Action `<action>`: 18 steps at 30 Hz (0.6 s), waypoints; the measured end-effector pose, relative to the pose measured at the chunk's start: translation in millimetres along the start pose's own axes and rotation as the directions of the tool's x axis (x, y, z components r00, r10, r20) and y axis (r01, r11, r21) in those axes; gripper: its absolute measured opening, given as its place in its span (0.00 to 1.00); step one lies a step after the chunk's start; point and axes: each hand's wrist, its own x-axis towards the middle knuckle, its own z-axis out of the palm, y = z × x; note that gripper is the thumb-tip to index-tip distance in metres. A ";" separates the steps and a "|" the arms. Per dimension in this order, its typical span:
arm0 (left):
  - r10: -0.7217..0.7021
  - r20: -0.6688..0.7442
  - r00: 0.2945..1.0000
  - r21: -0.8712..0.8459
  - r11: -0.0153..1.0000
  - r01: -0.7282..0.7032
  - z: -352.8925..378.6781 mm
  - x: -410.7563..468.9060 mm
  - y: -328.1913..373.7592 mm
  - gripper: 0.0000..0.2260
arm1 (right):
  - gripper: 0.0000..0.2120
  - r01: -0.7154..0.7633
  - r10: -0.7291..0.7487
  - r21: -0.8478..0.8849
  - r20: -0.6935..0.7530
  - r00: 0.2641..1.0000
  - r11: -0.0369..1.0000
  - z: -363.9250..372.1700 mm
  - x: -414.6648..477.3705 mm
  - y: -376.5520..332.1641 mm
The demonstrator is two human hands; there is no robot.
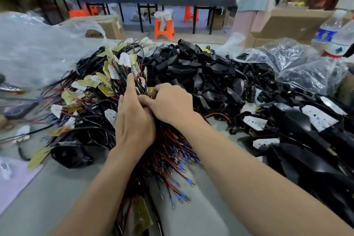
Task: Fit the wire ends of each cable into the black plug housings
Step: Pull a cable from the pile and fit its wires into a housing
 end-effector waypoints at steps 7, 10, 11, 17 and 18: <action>0.084 0.016 0.996 0.162 0.983 -0.085 3.7 0.7 -1.4 0.36 | 0.13 -0.062 0.051 0.105 0.111 0.992 0.993 -10.3 11.1 -6.9; 0.143 0.110 0.984 0.363 0.916 -0.174 2.6 5.7 -8.4 0.30 | 0.12 -0.140 0.127 0.173 0.083 0.988 0.975 -26.2 11.1 -5.3; 0.150 0.134 0.980 0.425 0.884 -0.194 3.2 7.0 -9.7 0.27 | 0.12 -0.146 0.141 0.214 0.040 0.989 0.966 -32.8 9.8 -4.2; 0.117 0.096 0.988 0.462 0.874 -0.149 8.9 1.3 -1.4 0.27 | 0.14 -0.078 0.252 0.668 -0.167 0.953 0.740 -74.2 4.0 -1.5; 0.120 0.106 0.987 0.489 0.858 -0.157 9.4 0.5 -0.4 0.27 | 0.14 -0.069 0.266 0.724 -0.161 0.950 0.686 -80.6 3.9 -0.4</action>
